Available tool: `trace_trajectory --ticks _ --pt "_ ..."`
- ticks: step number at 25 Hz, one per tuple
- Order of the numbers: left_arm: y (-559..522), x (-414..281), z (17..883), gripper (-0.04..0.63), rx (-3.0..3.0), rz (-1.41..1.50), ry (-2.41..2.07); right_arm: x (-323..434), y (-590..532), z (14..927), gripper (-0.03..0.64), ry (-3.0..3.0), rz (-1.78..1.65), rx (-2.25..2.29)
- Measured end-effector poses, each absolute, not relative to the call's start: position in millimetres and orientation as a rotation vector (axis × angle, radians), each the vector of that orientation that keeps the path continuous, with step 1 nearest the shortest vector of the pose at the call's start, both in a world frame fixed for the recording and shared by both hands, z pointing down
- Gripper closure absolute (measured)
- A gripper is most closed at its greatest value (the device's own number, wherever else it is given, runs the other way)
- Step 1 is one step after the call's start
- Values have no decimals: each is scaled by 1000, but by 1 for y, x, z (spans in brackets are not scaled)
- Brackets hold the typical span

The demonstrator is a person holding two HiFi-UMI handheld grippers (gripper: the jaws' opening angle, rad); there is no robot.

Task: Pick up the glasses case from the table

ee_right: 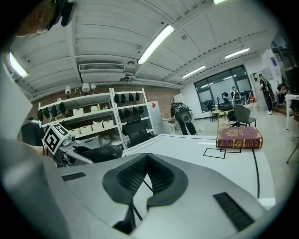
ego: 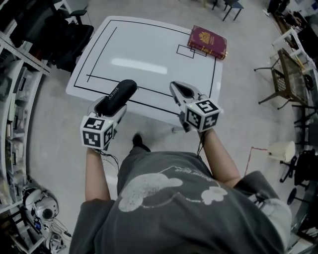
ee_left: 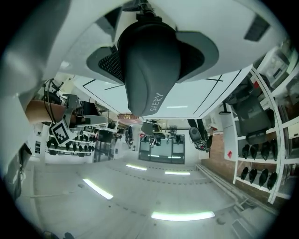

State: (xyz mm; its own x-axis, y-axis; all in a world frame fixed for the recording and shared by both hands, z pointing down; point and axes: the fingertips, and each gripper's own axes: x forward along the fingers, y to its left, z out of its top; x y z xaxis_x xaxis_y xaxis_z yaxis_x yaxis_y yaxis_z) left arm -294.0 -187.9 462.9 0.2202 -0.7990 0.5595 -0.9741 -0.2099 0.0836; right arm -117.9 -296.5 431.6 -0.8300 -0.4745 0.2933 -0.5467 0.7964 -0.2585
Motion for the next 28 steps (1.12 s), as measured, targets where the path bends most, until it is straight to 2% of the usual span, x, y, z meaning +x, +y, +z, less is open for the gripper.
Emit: trace_trajectory --ticks 20,28 --pt "-46 -169 446 258 1850 305 -1949 3 -206 447 618 -2824 417 542" --pt "13 -147 452 258 1758 236 -1993 18 -162 467 618 -2788 465 453"
